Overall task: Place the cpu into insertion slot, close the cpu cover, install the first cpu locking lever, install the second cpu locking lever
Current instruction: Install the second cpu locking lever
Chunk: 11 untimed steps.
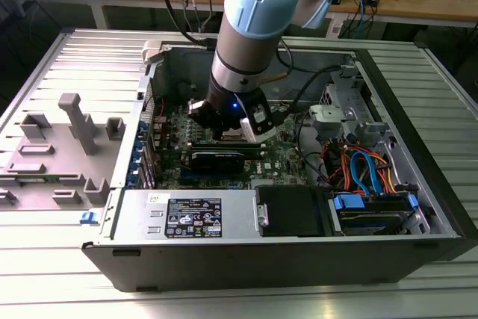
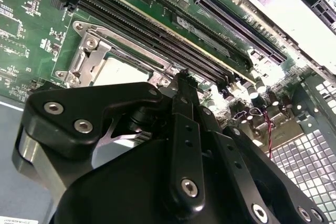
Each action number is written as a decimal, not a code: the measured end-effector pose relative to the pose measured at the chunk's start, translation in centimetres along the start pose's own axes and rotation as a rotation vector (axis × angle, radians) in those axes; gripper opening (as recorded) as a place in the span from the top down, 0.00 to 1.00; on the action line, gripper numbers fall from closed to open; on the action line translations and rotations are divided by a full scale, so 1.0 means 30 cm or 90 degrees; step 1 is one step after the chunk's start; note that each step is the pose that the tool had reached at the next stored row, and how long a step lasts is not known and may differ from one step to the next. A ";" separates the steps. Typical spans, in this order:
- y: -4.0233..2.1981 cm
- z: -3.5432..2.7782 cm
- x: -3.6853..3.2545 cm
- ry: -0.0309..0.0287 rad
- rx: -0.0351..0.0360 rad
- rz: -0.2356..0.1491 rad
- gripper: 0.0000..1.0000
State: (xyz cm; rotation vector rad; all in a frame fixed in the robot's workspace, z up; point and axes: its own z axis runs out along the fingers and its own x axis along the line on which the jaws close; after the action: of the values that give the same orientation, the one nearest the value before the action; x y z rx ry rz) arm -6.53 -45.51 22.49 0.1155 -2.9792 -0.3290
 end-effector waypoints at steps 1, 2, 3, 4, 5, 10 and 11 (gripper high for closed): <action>0.000 0.000 0.000 0.0000 0.0000 0.000 0.89; 0.000 0.000 0.000 0.0000 -0.0001 0.000 0.89; 0.000 0.000 0.000 0.0000 -0.0002 0.000 0.89; 0.000 0.000 0.000 0.0000 -0.0002 0.000 0.89; 0.000 0.000 0.000 0.0000 -0.0002 0.000 0.89; -0.001 0.000 0.000 0.0000 -0.0002 0.000 0.89; -0.002 0.000 0.000 0.0000 -0.0003 0.000 0.89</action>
State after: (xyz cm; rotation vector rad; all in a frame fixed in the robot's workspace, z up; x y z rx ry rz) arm -6.53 -45.56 22.48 0.1155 -2.9792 -0.3297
